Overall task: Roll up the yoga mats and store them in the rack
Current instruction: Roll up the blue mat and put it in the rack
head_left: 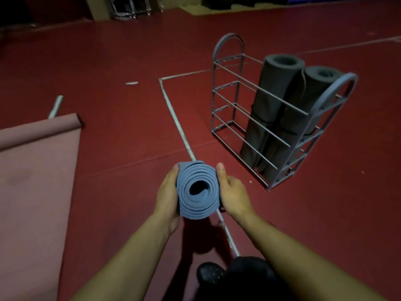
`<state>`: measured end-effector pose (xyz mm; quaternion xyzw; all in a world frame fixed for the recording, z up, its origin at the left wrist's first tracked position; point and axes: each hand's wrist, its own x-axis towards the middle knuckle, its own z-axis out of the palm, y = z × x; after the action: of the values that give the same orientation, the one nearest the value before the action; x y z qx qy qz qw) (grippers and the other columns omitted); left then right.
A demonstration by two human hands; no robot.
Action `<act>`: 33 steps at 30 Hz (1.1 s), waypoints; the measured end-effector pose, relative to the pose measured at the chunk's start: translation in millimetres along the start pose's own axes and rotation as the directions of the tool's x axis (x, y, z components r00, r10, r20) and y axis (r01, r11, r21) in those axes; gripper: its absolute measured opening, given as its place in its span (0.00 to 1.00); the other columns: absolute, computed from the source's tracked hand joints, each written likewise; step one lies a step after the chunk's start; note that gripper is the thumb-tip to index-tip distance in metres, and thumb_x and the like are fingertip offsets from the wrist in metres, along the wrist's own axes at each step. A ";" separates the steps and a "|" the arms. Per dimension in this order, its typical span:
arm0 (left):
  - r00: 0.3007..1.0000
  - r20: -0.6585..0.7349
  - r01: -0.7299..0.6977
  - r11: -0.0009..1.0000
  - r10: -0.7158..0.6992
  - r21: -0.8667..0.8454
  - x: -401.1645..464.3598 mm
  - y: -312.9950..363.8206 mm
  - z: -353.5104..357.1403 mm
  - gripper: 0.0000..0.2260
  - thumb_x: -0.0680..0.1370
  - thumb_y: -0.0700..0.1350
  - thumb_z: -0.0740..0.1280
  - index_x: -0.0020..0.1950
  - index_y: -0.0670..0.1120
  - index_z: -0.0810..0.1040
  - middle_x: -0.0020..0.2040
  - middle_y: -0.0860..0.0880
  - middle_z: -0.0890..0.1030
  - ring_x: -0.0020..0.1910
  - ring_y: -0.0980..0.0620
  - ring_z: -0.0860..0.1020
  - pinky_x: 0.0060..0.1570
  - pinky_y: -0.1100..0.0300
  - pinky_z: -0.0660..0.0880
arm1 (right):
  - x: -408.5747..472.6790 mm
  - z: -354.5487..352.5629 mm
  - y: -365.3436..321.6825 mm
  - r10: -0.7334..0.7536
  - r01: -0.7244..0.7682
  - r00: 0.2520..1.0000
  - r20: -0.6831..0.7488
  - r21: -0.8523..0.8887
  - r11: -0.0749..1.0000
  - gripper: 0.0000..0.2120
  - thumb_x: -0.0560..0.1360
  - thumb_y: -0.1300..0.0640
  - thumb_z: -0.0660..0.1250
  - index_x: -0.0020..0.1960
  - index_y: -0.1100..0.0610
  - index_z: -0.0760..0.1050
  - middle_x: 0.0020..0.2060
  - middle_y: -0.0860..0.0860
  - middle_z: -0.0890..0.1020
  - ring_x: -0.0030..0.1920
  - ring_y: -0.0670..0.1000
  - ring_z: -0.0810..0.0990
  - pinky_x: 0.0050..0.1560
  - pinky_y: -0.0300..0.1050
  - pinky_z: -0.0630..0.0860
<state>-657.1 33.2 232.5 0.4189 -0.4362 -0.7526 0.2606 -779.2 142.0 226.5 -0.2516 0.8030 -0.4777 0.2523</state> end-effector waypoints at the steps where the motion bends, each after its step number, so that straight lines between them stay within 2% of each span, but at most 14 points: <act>1: 0.999 -0.011 -0.050 0.998 0.050 0.023 -5.2 13.7 -7.1 0.20 0.84 0.59 0.62 0.63 0.47 0.84 0.56 0.45 0.87 0.56 0.45 0.85 0.62 0.45 0.79 | -5.9 1.9 -18.8 -0.044 0.045 0.999 0.014 -0.047 0.998 0.45 0.73 0.18 0.48 0.35 0.62 0.72 0.30 0.56 0.80 0.33 0.57 0.79 0.39 0.55 0.77; 3: 0.990 -0.059 -0.120 0.990 0.124 0.073 -21.4 40.2 -18.5 0.21 0.84 0.61 0.61 0.61 0.48 0.85 0.55 0.46 0.87 0.56 0.46 0.85 0.64 0.45 0.78 | -14.2 5.1 -55.0 -0.103 0.105 0.994 0.024 -0.157 0.982 0.41 0.73 0.19 0.50 0.32 0.59 0.68 0.29 0.54 0.79 0.32 0.56 0.78 0.35 0.52 0.73; 5: 0.975 -0.056 -0.207 0.971 0.215 0.119 -38.4 62.6 -31.3 0.22 0.80 0.65 0.66 0.61 0.51 0.85 0.56 0.50 0.87 0.58 0.50 0.85 0.64 0.47 0.77 | -21.6 9.2 -87.9 -0.118 0.120 0.993 0.025 -0.259 0.958 0.42 0.72 0.19 0.49 0.33 0.58 0.73 0.33 0.56 0.82 0.37 0.58 0.81 0.38 0.51 0.76; 7: 0.957 -0.052 -0.277 0.951 0.286 0.140 -55.4 81.3 -44.3 0.17 0.78 0.59 0.72 0.62 0.51 0.85 0.57 0.52 0.87 0.58 0.52 0.84 0.63 0.49 0.78 | -30.1 16.0 -116.2 -0.123 0.128 0.992 0.039 -0.363 0.923 0.46 0.73 0.19 0.48 0.41 0.61 0.80 0.41 0.60 0.84 0.45 0.62 0.82 0.44 0.51 0.77; 10: 0.954 -0.029 -0.287 0.941 0.297 0.181 -77.6 102.7 -66.0 0.14 0.77 0.53 0.75 0.61 0.49 0.85 0.55 0.51 0.87 0.56 0.52 0.85 0.63 0.47 0.79 | -45.9 27.9 -146.2 -0.131 0.158 0.987 0.089 -0.503 0.849 0.46 0.76 0.22 0.47 0.52 0.63 0.81 0.51 0.64 0.83 0.54 0.64 0.82 0.50 0.52 0.74; 15: 0.963 -0.078 -0.233 0.943 0.258 0.239 -100.4 110.0 -99.3 0.08 0.80 0.48 0.72 0.56 0.48 0.86 0.50 0.51 0.88 0.52 0.53 0.86 0.62 0.49 0.79 | -65.2 49.2 -154.8 -0.126 0.220 0.972 0.197 -0.587 0.779 0.42 0.73 0.20 0.46 0.37 0.58 0.75 0.43 0.62 0.85 0.47 0.63 0.83 0.49 0.53 0.79; 20: 0.955 -0.055 -0.261 0.912 0.292 0.318 -106.3 112.4 -122.1 0.09 0.80 0.50 0.71 0.57 0.49 0.86 0.49 0.53 0.88 0.50 0.56 0.86 0.58 0.54 0.80 | -67.7 56.0 -164.8 -0.123 0.252 0.962 0.244 -0.616 0.747 0.43 0.71 0.18 0.50 0.33 0.57 0.76 0.36 0.58 0.83 0.41 0.60 0.83 0.44 0.51 0.79; 22: 0.949 -0.029 -0.284 0.888 0.315 0.360 -106.9 114.8 -128.6 0.09 0.80 0.51 0.71 0.57 0.50 0.86 0.49 0.54 0.88 0.49 0.58 0.86 0.54 0.58 0.80 | -60.0 55.1 -171.9 -0.217 0.307 0.951 0.218 -0.620 0.722 0.37 0.75 0.23 0.54 0.34 0.56 0.74 0.38 0.58 0.83 0.43 0.61 0.82 0.44 0.51 0.77; 23: 0.945 -0.019 -0.296 0.878 0.327 0.377 -107.0 115.8 -130.8 0.09 0.81 0.52 0.71 0.57 0.50 0.86 0.48 0.55 0.88 0.48 0.59 0.85 0.51 0.61 0.79 | -54.4 54.6 -175.7 -0.279 0.357 0.934 0.222 -0.584 0.729 0.31 0.79 0.29 0.56 0.38 0.55 0.76 0.41 0.57 0.83 0.46 0.62 0.82 0.45 0.52 0.78; 25: 0.933 0.005 -0.326 0.838 0.360 0.439 -106.3 117.3 -131.9 0.09 0.81 0.52 0.70 0.57 0.50 0.85 0.50 0.55 0.88 0.49 0.61 0.85 0.49 0.64 0.77 | -44.7 53.3 -182.5 -0.375 0.457 0.889 0.262 -0.480 0.749 0.10 0.84 0.47 0.59 0.52 0.49 0.78 0.45 0.51 0.85 0.47 0.57 0.83 0.50 0.53 0.79; 27: 0.923 0.028 -0.343 0.788 0.384 0.511 -101.8 115.2 -131.2 0.16 0.81 0.54 0.70 0.66 0.50 0.79 0.58 0.54 0.84 0.56 0.57 0.82 0.57 0.60 0.74 | -40.4 53.4 -189.5 -0.428 0.532 0.845 0.322 -0.419 0.735 0.11 0.84 0.55 0.58 0.63 0.44 0.72 0.45 0.44 0.84 0.45 0.52 0.82 0.52 0.52 0.79; 29: 0.930 0.013 -0.320 0.791 0.367 0.521 -99.8 111.6 -129.2 0.29 0.80 0.56 0.71 0.76 0.54 0.64 0.62 0.52 0.78 0.63 0.52 0.77 0.64 0.56 0.71 | -39.3 55.6 -194.6 -0.455 0.581 0.810 0.369 -0.406 0.706 0.13 0.85 0.54 0.56 0.69 0.45 0.68 0.46 0.42 0.84 0.49 0.51 0.82 0.54 0.51 0.77; 31: 0.917 -0.046 -0.311 0.783 0.396 0.539 -95.8 106.8 -128.2 0.38 0.77 0.59 0.73 0.79 0.60 0.52 0.68 0.50 0.71 0.71 0.47 0.69 0.72 0.50 0.66 | -39.6 59.2 -197.3 -0.489 0.620 0.781 0.388 -0.390 0.681 0.11 0.86 0.53 0.57 0.66 0.46 0.72 0.47 0.41 0.85 0.50 0.48 0.82 0.53 0.48 0.76; 33: 0.898 -0.081 -0.298 0.733 0.433 0.612 -96.7 105.5 -127.6 0.42 0.77 0.58 0.74 0.81 0.62 0.49 0.77 0.49 0.58 0.77 0.48 0.57 0.77 0.47 0.57 | -41.8 61.6 -199.3 -0.529 0.662 0.741 0.414 -0.319 0.678 0.09 0.86 0.53 0.59 0.61 0.47 0.76 0.48 0.42 0.84 0.48 0.44 0.81 0.51 0.45 0.74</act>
<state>-495.1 -0.5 329.5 0.4634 -0.6890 -0.4642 0.3084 -675.7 46.4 386.0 -0.6191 0.7164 -0.2944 0.1299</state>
